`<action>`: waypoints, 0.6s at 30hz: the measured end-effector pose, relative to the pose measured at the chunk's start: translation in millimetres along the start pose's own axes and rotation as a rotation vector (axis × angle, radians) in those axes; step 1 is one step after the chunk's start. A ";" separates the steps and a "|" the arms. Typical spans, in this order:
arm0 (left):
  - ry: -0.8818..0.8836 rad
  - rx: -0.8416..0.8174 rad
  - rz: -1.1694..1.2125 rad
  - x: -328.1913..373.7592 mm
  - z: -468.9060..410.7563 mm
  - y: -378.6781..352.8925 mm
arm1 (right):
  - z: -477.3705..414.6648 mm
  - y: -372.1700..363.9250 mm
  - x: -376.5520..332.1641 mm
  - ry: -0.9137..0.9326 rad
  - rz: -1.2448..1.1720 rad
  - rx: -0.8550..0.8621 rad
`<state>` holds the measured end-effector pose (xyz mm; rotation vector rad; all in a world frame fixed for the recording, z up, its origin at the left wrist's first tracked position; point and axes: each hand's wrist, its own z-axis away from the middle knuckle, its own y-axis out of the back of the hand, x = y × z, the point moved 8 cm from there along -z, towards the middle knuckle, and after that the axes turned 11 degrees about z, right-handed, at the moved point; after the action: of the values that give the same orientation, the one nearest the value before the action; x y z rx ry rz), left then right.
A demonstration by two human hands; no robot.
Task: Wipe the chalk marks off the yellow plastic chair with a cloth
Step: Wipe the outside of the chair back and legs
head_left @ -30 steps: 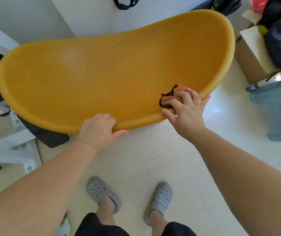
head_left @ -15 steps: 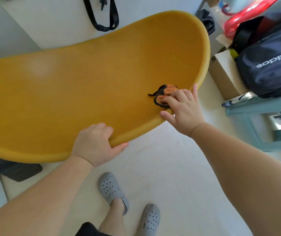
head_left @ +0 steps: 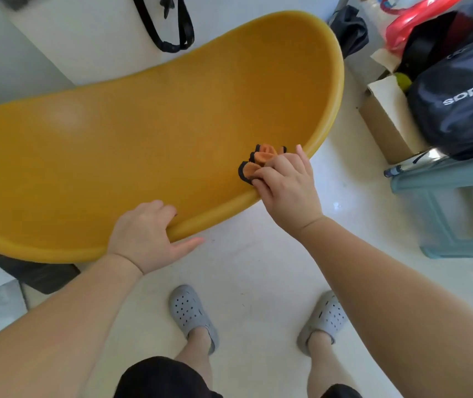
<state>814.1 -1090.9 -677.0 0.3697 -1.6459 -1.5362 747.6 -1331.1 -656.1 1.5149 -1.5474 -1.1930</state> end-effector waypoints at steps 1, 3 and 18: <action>0.011 0.016 0.005 7.4 -0.4 1.0 | -2.2 4.4 1.9 -0.006 0.003 0.033; 0.013 0.047 0.032 31.9 -5.2 1.2 | -6.3 17.8 14.8 -0.064 -0.028 0.083; 0.009 0.216 0.153 222.3 -92.1 20.9 | 55.0 124.6 160.5 -0.584 -0.735 -0.086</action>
<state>752.3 -1305.5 -585.2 0.3558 -1.7963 -1.2470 630.9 -1490.9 -584.2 1.8446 -1.2505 -2.2451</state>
